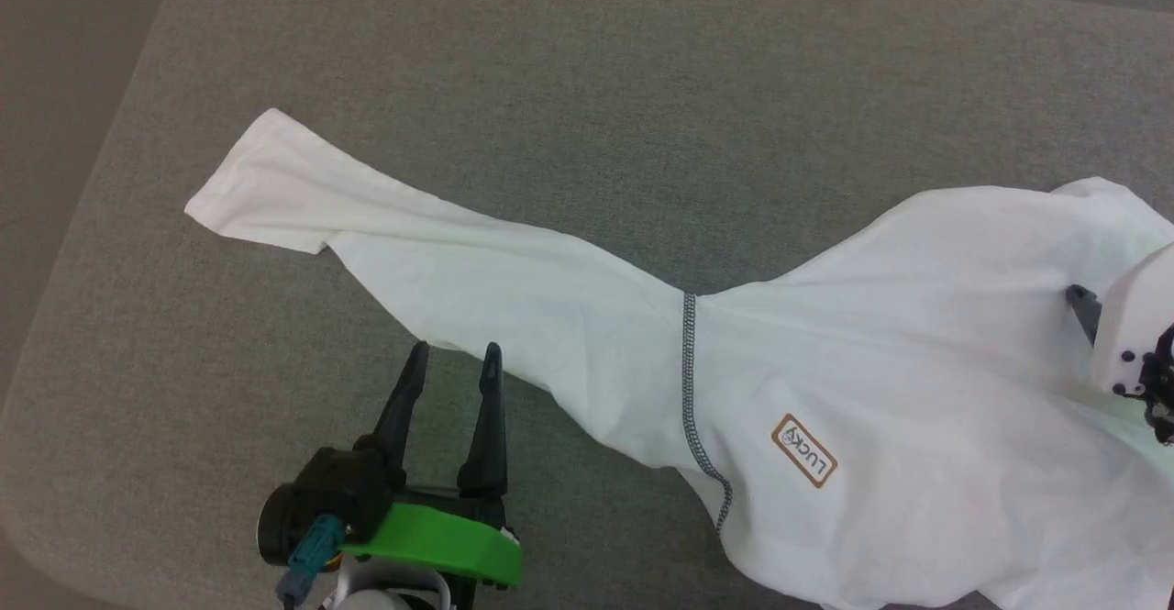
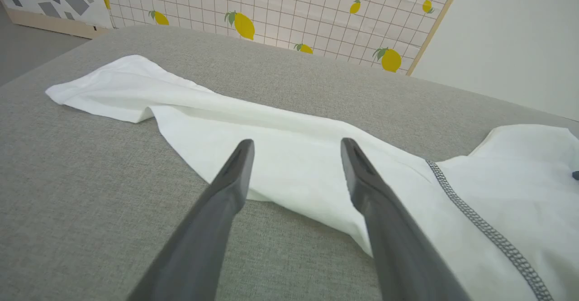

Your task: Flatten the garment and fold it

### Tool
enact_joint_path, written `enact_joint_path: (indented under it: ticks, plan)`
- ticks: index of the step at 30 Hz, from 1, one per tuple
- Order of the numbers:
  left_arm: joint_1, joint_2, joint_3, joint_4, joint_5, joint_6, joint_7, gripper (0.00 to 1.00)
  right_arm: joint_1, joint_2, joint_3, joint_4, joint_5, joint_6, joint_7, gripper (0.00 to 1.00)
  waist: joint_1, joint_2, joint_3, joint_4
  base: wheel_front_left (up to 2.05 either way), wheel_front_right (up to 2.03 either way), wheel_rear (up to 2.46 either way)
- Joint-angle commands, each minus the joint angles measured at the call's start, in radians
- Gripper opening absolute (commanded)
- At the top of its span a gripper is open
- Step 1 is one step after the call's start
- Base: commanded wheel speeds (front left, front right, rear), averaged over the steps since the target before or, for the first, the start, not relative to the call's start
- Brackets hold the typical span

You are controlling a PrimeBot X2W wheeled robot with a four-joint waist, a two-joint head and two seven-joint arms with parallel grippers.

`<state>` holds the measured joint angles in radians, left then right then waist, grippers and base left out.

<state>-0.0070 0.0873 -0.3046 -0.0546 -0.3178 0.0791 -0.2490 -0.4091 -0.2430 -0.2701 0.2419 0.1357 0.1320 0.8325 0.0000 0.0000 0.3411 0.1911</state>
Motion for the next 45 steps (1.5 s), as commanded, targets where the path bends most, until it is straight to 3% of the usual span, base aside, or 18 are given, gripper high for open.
enact_joint_path:
  ticks: [1,8,17,21,28,29,30,36,42,45]
  plan:
    - [-0.019,-0.007,-0.001,0.004,0.003,-0.005,-0.006,1.00,0.008,-0.001,0.010,0.027,-0.007,-0.001,0.017,0.00,0.0000,0.0000,0.008,0.011,0.00,0.00,0.00]
    - [-0.020,-0.017,-0.008,0.029,-0.022,-0.009,-0.009,1.00,-0.028,-0.044,0.078,-0.017,0.026,-0.001,-0.030,0.00,0.0000,0.0000,-0.024,0.032,0.00,0.00,0.00]
    - [-0.011,-0.024,-0.005,0.044,-0.036,-0.012,-0.012,1.00,-0.240,-0.021,0.360,-0.083,0.131,-0.001,-0.087,0.00,0.0000,0.0000,-0.052,0.078,0.00,0.00,0.00]
    - [-0.010,-0.026,-0.010,0.049,-0.036,-0.017,-0.012,1.00,-0.300,0.019,0.485,-0.027,0.150,-0.001,-0.120,0.00,0.0000,0.0000,-0.052,0.102,0.00,0.00,0.00]
    - [-0.015,-0.031,-0.025,0.061,-0.046,-0.021,-0.013,1.00,-0.291,0.080,0.583,0.169,0.143,-0.001,-0.266,0.00,0.0000,0.0000,-0.052,0.135,0.00,0.00,0.00]
    - [-0.017,-0.032,-0.029,0.066,-0.047,-0.021,-0.013,1.00,-0.287,0.088,0.584,0.205,0.138,-0.001,-0.290,0.42,0.0000,0.0000,-0.053,0.138,0.00,0.00,0.00]
    - [-0.020,-0.033,-0.032,0.069,-0.049,-0.022,-0.013,1.00,-0.285,0.094,0.582,0.232,0.136,-0.001,-0.303,1.00,0.0000,0.0000,-0.055,0.139,0.00,0.00,0.00]
    - [-0.024,-0.034,-0.033,0.082,-0.046,-0.021,-0.013,1.00,-0.294,0.118,0.566,0.270,0.191,-0.001,-0.413,1.00,0.0000,0.0000,-0.095,0.116,0.00,0.00,0.00]
    - [0.016,-0.019,-0.015,0.083,-0.040,-0.012,-0.013,1.00,-0.202,0.067,0.467,0.121,0.244,-0.001,-0.534,1.00,0.0000,0.0000,-0.160,0.062,0.00,0.00,0.00]
    - [0.041,-0.006,-0.007,0.075,-0.041,-0.005,-0.012,1.00,-0.088,0.053,0.368,0.011,0.240,-0.001,-0.564,1.00,0.0000,0.0000,-0.187,0.028,0.00,0.00,0.00]
